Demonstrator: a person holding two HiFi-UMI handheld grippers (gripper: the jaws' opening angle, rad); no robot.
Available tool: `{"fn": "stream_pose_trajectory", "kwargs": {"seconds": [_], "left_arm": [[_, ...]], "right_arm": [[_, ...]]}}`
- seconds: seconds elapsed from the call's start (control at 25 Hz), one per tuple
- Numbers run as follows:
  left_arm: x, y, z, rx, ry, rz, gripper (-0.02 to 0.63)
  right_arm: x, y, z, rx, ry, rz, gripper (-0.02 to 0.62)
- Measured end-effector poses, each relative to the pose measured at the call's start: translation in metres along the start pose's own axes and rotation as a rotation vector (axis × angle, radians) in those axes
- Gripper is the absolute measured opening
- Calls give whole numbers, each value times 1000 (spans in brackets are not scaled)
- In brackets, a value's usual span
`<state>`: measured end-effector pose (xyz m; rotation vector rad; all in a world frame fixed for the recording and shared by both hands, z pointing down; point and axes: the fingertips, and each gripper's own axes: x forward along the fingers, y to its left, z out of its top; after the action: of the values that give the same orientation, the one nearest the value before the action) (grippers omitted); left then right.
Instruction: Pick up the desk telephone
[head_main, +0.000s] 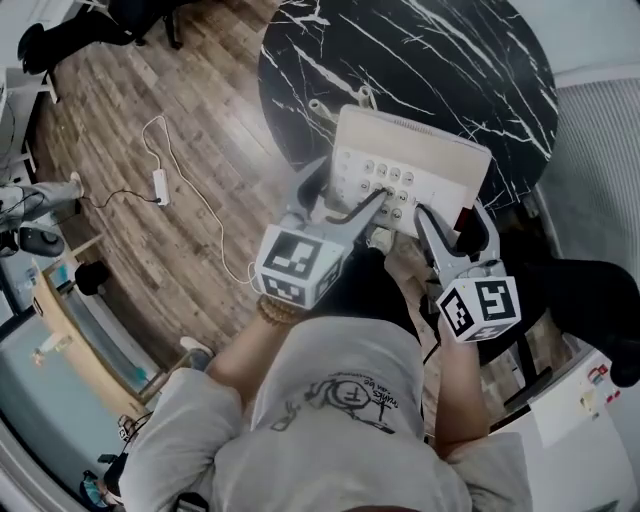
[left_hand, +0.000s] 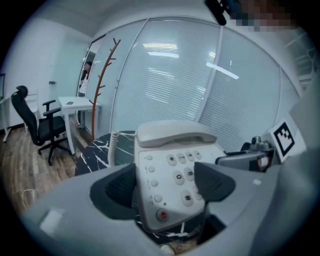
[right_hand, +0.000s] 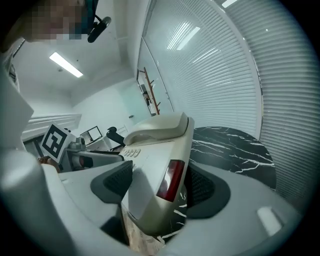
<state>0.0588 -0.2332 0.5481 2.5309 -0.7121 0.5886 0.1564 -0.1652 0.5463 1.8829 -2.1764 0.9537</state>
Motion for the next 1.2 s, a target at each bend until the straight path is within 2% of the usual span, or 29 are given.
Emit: {"fn": "stream_pose_trajectory", "kwargs": {"seconds": [0.6, 1.2], "left_arm": [[-98, -67, 117, 67, -165, 14, 364], [-170, -109, 181, 119, -302, 36, 364]], "right_arm": [[-97, 67, 116, -88, -150, -3, 327], [-162, 117, 182, -172, -270, 13, 327]]}}
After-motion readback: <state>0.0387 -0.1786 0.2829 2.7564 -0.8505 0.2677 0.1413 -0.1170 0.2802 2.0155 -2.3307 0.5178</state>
